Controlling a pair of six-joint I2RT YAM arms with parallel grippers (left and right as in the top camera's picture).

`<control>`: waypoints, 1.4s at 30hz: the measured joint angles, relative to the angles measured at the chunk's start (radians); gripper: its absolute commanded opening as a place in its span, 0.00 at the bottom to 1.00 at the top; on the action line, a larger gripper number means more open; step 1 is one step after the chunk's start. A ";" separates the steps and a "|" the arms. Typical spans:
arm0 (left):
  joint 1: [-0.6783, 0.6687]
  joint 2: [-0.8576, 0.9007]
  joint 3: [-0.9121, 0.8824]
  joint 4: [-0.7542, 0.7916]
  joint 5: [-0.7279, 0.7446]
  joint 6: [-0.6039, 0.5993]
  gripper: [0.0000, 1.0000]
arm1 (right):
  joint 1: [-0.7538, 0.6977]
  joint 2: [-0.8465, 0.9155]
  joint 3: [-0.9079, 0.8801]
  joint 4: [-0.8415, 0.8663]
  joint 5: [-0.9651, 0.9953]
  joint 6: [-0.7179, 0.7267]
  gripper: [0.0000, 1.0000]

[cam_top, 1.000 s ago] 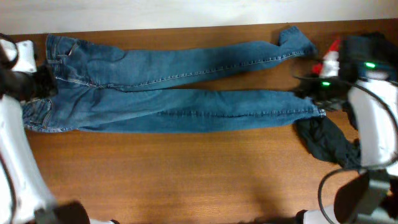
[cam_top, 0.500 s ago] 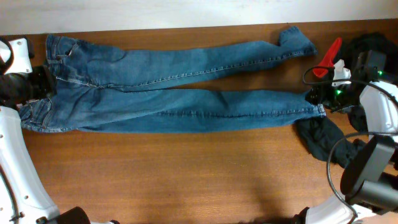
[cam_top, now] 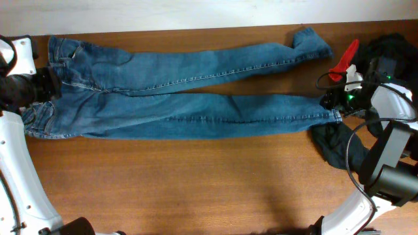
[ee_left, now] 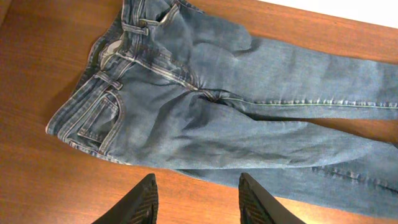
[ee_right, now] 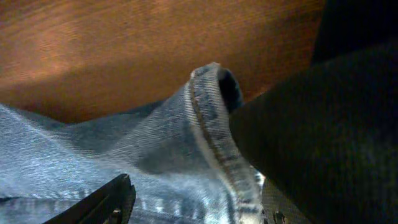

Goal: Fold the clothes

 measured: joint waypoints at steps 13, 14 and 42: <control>0.000 0.000 0.000 0.000 0.011 0.000 0.42 | -0.036 0.020 -0.003 -0.067 0.014 -0.032 0.49; 0.000 0.000 0.000 0.002 0.011 0.000 0.42 | -0.034 0.023 -0.004 -0.085 0.003 -0.042 0.45; 0.000 0.000 0.000 0.030 0.010 0.000 0.55 | -0.017 -0.262 0.329 -0.407 -0.162 0.232 0.04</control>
